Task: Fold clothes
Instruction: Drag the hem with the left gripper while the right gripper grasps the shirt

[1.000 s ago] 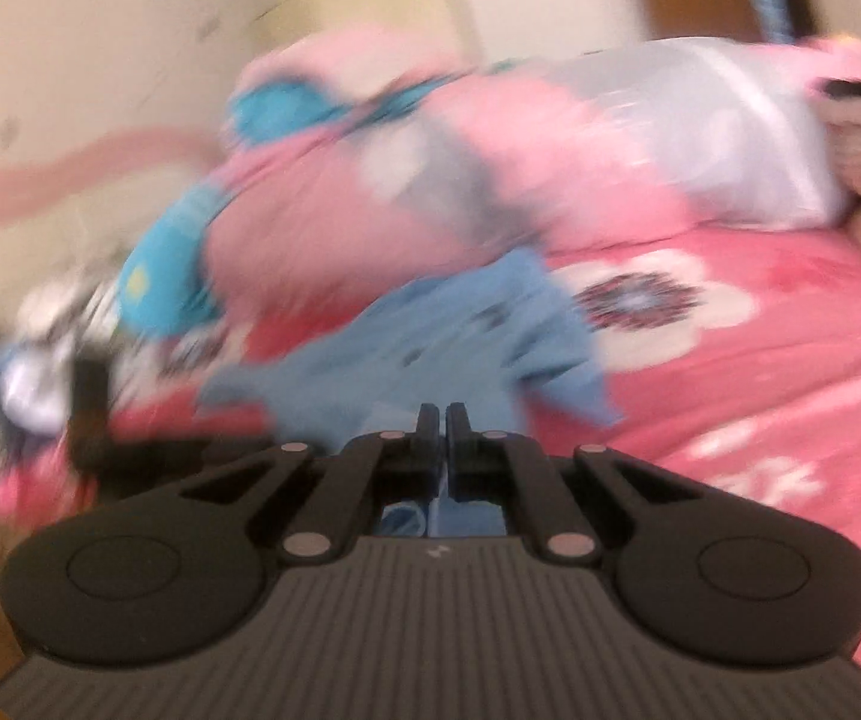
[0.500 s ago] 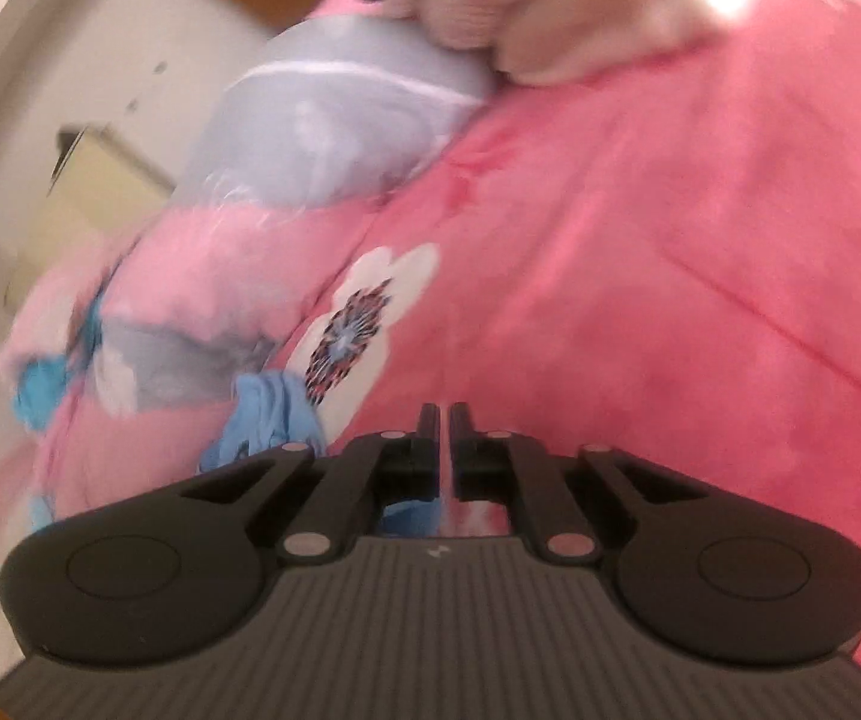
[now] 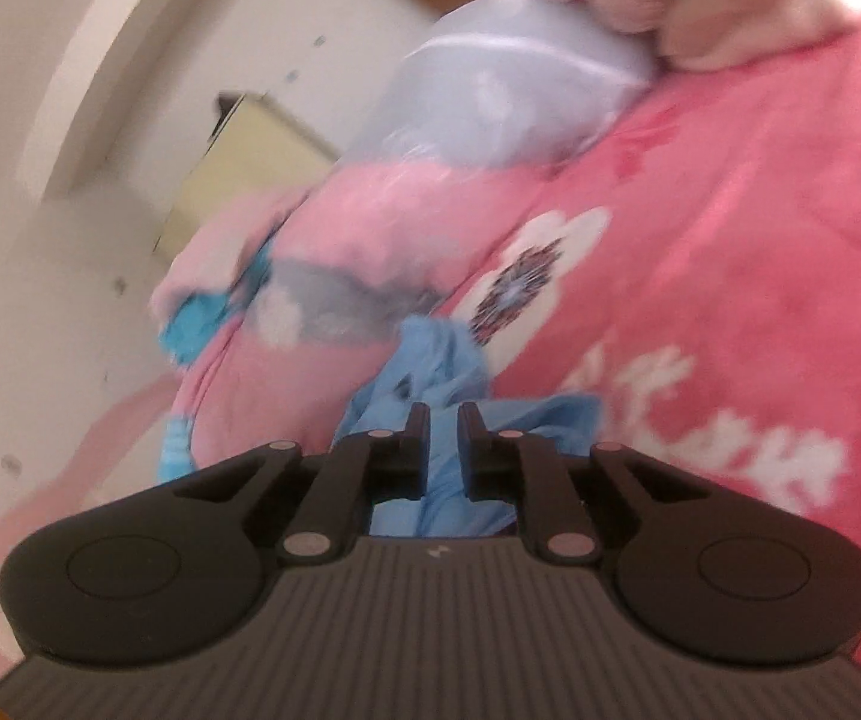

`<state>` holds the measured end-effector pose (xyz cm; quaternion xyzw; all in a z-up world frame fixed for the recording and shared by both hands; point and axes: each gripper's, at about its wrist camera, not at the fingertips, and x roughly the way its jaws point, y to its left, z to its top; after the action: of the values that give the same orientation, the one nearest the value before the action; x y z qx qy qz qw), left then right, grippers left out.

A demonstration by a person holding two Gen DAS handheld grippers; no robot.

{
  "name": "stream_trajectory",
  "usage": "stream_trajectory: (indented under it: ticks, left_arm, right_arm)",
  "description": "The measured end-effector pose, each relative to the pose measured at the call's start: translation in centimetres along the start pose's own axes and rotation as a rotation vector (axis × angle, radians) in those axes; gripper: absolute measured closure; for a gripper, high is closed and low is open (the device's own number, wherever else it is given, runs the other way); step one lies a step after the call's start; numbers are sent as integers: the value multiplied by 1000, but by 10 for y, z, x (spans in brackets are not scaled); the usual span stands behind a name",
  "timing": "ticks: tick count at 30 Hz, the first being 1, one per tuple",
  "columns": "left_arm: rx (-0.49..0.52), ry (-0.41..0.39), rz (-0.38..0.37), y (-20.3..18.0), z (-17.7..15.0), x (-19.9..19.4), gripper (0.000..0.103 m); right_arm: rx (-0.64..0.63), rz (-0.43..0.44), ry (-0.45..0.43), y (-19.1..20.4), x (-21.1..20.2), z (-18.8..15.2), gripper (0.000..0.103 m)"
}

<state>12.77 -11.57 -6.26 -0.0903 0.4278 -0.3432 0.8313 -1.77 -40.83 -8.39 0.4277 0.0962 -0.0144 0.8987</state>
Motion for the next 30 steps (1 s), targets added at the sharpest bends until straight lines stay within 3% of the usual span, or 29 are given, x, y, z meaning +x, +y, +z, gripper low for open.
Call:
stream_trajectory:
  ticks: [3,5,8,14,25,30]
  left_arm:
    - [8,-16,48,-15,-3,9,56]
    - [17,-28,97,-20,-4,12,78]
    - [-27,-20,101,-15,-3,7,96]
    - [-87,-21,73,3,2,-24,99]
    - [-162,-42,99,58,-3,-90,99]
    - [-179,-26,78,68,-11,-92,99]
  right_arm:
    - [-23,-5,69,5,12,-7,84]
    - [-19,-30,181,3,24,-14,83]
    - [-63,-81,226,7,27,-24,83]
    - [-3,-66,206,1,20,-20,83]
    - [-5,-29,237,3,24,-20,83]
    - [-104,-50,234,27,11,-24,83]
